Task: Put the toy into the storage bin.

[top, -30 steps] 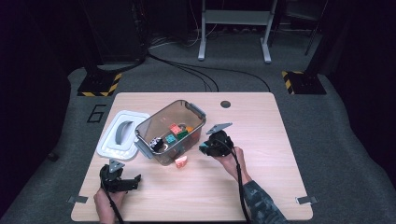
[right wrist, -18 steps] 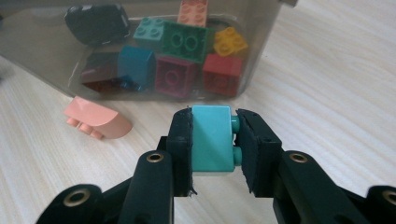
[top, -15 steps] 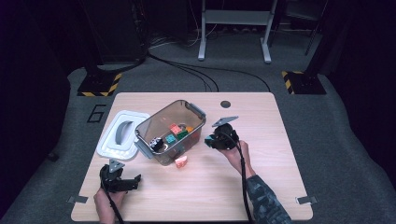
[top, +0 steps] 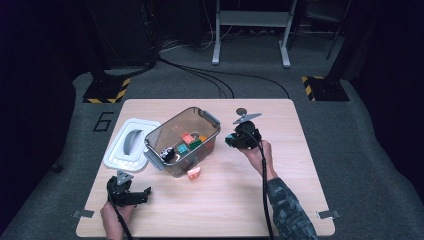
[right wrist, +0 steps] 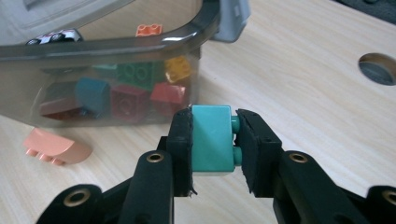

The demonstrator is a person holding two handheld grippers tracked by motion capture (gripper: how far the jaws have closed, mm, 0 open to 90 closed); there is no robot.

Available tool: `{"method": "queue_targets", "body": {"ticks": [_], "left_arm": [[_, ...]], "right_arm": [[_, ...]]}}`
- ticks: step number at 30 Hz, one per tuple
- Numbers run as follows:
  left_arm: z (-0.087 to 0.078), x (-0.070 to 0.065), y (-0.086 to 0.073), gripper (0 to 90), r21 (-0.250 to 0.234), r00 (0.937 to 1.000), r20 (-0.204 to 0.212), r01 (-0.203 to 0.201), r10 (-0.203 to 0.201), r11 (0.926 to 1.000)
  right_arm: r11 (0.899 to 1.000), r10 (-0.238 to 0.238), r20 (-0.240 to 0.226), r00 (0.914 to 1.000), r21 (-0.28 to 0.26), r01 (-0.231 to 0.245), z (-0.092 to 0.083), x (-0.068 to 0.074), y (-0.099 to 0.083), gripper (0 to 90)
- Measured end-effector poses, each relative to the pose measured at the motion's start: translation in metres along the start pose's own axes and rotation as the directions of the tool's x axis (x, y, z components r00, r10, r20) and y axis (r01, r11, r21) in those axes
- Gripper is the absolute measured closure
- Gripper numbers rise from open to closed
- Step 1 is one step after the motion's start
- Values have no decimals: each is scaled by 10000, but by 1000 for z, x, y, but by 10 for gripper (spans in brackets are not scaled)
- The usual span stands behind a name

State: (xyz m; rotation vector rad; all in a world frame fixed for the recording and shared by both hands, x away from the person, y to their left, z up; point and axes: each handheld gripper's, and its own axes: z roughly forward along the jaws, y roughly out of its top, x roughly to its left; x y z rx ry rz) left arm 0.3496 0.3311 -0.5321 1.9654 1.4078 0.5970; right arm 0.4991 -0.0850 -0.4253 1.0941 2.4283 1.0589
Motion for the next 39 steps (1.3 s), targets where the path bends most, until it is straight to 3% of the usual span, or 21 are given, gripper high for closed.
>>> {"method": "queue_targets", "body": {"ticks": [15, 20, 32, 39], "left_arm": [[0, 0, 0, 0, -10, 10000, -1, 7, -7, 10000], [0, 0, 0, 0, -6, 10000, -4, 13, -13, 10000], [0, 0, 0, 0, 0, 10000, 0, 21, -21, 10000], [0, 0, 0, 0, -3, 10000, -4, 14, -14, 10000]], "right_arm": [[9994, 192, 356, 9992, -298, -181, -6, -19, 26, 678], [9995, 36, 584, 9983, -311, -18, -9, -22, 39, 678], [9969, -6, 863, 9963, -783, 74, -19, -20, 67, 678], [9950, -282, 805, 9964, -937, 358, -23, -14, 79, 678]]}}
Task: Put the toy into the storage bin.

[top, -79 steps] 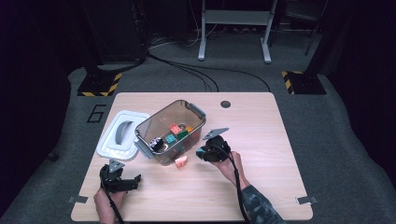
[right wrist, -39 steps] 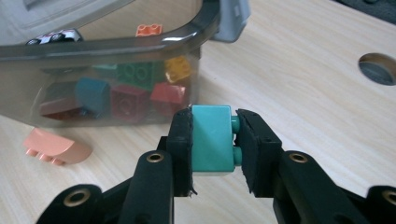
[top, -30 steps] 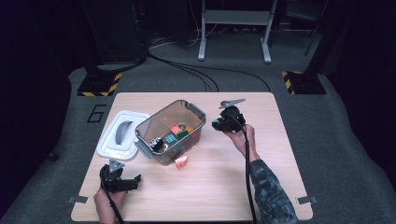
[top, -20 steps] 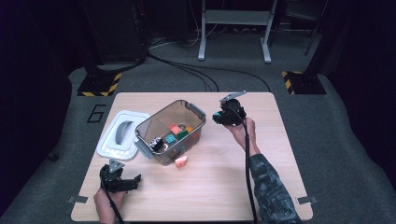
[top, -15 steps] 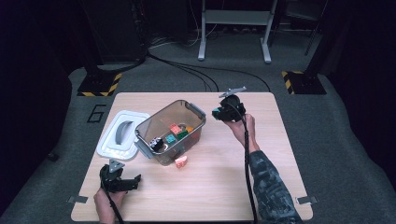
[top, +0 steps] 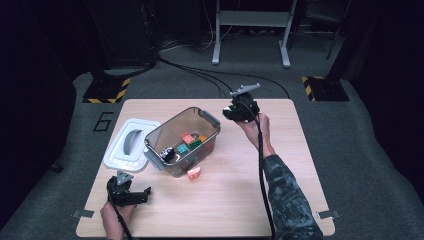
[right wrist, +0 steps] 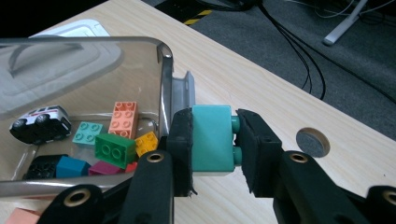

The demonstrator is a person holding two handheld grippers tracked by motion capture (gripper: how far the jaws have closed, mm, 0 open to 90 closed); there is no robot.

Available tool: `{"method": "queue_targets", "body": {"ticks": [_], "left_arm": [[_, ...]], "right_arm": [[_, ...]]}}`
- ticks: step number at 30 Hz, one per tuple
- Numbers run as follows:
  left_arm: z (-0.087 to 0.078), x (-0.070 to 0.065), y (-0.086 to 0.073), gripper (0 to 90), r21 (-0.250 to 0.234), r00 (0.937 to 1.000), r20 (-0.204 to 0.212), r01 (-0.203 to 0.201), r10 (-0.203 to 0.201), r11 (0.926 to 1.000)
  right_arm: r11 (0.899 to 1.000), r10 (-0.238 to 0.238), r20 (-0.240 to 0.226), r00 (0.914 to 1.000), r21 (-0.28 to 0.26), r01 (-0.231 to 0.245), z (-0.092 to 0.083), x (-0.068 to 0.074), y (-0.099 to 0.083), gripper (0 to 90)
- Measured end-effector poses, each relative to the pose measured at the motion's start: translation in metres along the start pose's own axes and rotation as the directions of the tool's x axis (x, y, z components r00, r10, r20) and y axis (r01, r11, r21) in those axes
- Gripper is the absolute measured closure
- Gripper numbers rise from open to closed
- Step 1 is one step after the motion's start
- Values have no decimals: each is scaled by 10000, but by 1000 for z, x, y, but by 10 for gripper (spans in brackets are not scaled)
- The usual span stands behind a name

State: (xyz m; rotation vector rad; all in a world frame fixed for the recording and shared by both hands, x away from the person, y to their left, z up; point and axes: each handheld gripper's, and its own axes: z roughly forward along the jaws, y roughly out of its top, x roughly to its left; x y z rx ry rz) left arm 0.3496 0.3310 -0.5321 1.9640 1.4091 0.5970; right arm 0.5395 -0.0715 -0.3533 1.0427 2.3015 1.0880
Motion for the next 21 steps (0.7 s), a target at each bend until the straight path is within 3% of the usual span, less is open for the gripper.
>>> {"method": "queue_targets", "body": {"ticks": [11, 14, 19, 20, 21], "left_arm": [[0, 0, 0, 0, -9, 10000, 0, 5, -5, 10000], [0, 0, 0, 0, -6, 10000, 4, -11, 11, 10000], [0, 0, 0, 0, 11, 10000, 12, -13, 13, 10000], [0, 0, 0, 0, 11, 10000, 12, -13, 13, 10000], [0, 0, 0, 0, 18, 10000, 14, -16, 16, 10000]], "right_arm": [[9990, -408, -207, 9990, -172, 405, 2, 14, 16, 678], [9975, -686, -350, 9970, -171, 680, 5, 23, 21, 678], [9974, -716, -571, 9958, -88, 712, 10, 33, 26, 678], [9956, -932, -599, 9939, -189, 922, 11, 34, 27, 678], [9969, -787, -658, 9947, -66, 784, 11, 38, 28, 678]]}}
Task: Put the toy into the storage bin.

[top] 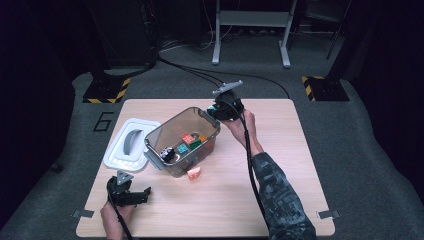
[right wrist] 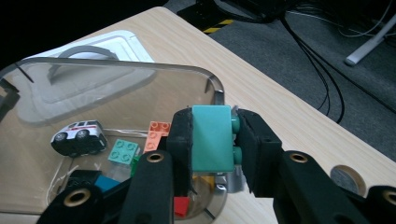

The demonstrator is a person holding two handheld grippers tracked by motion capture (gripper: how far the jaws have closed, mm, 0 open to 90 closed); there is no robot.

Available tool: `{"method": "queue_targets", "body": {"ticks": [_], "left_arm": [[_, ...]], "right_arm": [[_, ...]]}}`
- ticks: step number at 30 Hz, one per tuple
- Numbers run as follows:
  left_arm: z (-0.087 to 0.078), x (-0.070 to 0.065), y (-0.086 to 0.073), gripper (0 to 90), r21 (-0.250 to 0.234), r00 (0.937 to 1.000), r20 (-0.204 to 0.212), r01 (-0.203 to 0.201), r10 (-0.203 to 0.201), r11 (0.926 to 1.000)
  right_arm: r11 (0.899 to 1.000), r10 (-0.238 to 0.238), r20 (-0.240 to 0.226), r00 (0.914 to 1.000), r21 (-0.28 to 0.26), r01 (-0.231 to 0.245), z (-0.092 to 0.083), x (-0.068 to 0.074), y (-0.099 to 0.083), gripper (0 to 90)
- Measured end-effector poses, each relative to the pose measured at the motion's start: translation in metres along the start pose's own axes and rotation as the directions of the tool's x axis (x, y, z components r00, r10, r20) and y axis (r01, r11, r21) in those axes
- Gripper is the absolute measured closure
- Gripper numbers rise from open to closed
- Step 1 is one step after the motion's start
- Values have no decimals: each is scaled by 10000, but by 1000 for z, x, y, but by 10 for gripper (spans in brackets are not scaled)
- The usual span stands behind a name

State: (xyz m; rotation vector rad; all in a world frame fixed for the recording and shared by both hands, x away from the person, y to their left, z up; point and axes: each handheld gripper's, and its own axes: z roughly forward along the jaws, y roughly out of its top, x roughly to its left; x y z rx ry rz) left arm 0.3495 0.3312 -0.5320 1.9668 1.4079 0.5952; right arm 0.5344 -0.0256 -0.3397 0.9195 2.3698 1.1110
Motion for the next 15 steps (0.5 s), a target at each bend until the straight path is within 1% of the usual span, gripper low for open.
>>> {"method": "queue_targets", "body": {"ticks": [1, 3, 4, 5, 6, 7, 8, 9, 10, 11, 12, 13, 14, 15], "left_arm": [[0, 0, 0, 0, 0, 10000, 0, 0, 0, 10000], [0, 0, 0, 0, -11, 10000, 1, 1, -1, 10000], [0, 0, 0, 0, -12, 10000, 4, -1, 1, 10000], [0, 0, 0, 0, -12, 10000, 3, -3, 3, 10000], [0, 0, 0, 0, 2, 10000, 0, -3, 3, 10000], [0, 0, 0, 0, 4, 10000, 2, -11, 11, 10000], [0, 0, 0, 0, 4, 10000, 2, -11, 11, 10000], [0, 0, 0, 0, 37, 10000, 5, -52, 52, 10000], [-1, 1, 0, 0, 128, 9999, 14, -171, 171, 9998], [-1, 1, 0, 0, 133, 9999, 17, -172, 172, 9998], [-1, 1, 0, 0, 133, 9999, 18, -170, 170, 9998], [-1, 1, 0, 0, 133, 9999, 18, -170, 170, 9998], [-1, 1, 0, 0, 119, 9999, 18, -171, 170, 9998], [-1, 1, 0, 0, 119, 9999, 18, -171, 170, 9998]], "right_arm": [[10000, 0, 0, 10000, 0, 0, 0, 0, 0, 678], [9999, -157, -48, 9999, -57, 156, 3, 4, 2, 678], [9999, -116, -110, 9999, -16, 116, 3, 7, 3, 678], [9996, -271, -212, 9994, -103, 269, 5, 10, 4, 678], [9997, -226, -258, 9994, -53, 225, 6, 12, 5, 678], [9996, -280, -300, 9992, -67, 279, 7, 14, 5, 678], [9998, -198, -421, 9989, 2, 198, 8, 17, 6, 678], [9998, -198, -421, 9989, 2, 198, 8, 17, 6, 678], [9998, -183, -484, 9987, -44, 181, 9, 19, 6, 678], [9998, -197, -577, 9981, -25, 196, 11, 23, 6, 678], [9995, -318, -751, 9967, 6, 319, 14, 28, 6, 678], [9996, -283, -816, 9963, 46, 288, 16, 32, 6, 678], [9992, -402, -922, 9949, 28, 407, 18, 36, 7, 678], [9992, -402, -922, 9949, 28, 407, 18, 36, 7, 678]]}}
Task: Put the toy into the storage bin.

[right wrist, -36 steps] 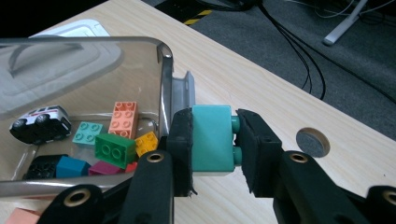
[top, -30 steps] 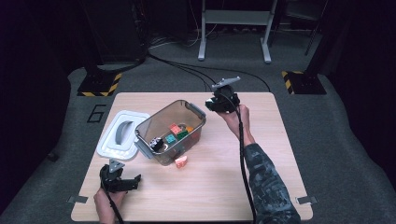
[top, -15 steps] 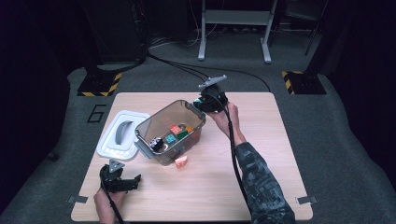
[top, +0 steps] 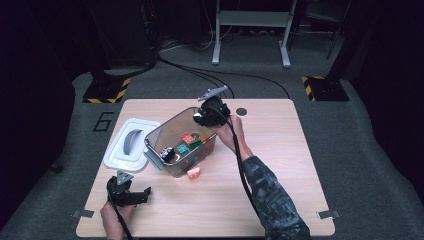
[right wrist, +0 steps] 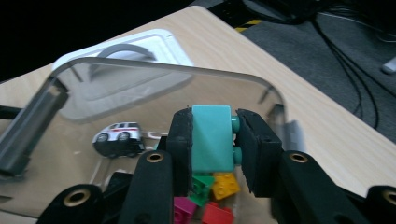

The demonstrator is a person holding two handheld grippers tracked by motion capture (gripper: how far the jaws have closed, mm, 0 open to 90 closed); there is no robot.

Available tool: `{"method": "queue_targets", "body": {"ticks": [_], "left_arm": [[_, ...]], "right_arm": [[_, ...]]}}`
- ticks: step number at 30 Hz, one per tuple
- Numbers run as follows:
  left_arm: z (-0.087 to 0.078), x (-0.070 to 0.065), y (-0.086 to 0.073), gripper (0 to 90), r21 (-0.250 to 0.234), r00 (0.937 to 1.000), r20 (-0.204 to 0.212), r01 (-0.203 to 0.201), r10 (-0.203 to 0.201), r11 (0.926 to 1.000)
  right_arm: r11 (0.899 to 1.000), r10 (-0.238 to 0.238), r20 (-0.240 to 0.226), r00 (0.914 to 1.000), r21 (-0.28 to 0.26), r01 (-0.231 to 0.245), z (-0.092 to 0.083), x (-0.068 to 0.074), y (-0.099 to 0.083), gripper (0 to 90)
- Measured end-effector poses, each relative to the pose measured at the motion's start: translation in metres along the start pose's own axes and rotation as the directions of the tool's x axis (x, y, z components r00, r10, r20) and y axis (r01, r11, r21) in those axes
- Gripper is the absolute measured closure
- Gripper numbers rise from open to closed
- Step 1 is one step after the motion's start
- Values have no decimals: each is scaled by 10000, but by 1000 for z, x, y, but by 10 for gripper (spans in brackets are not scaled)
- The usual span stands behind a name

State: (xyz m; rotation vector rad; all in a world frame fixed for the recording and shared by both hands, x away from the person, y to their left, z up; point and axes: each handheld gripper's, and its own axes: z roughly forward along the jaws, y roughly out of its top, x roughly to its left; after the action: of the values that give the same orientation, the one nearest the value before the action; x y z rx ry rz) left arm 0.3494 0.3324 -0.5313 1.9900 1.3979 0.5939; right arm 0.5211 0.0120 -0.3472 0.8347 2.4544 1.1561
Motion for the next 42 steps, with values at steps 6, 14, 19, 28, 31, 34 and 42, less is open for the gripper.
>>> {"method": "queue_targets", "body": {"ticks": [6, 14, 19, 28, 31, 34, 42], "left_arm": [[-1, 0, 0, 0, 109, 10000, 13, -1, 1, 9999], [0, 0, 0, 0, 28, 10000, -4, 3, -3, 10000], [0, -1, 0, 0, -29, 10000, -18, 75, -75, 10000], [0, -1, 0, 0, -45, 10000, -17, 97, -97, 9999], [0, -1, 0, 0, -49, 9999, -20, 98, -98, 9999], [0, -1, 0, 0, 49, 10000, -6, 76, -76, 10000], [0, -1, 0, 0, 27, 10000, -17, 73, -73, 10000]], "right_arm": [[9996, -127, -691, 9975, 257, 145, 14, 28, 1, 677], [9956, -539, -1466, 9877, 686, 645, 27, 59, -7, 677], [9929, -520, -1832, 9817, 960, 705, 34, 71, -14, 677], [9904, -388, -2337, 9715, 1203, 685, 40, 84, -23, 676], [9907, -367, -2480, 9681, 1182, 678, 39, 87, -26, 676], [9891, -391, -2700, 9621, 1261, 756, 37, 91, -27, 675], [9887, -455, -2987, 9533, 1227, 856, 37, 95, -30, 617]]}}
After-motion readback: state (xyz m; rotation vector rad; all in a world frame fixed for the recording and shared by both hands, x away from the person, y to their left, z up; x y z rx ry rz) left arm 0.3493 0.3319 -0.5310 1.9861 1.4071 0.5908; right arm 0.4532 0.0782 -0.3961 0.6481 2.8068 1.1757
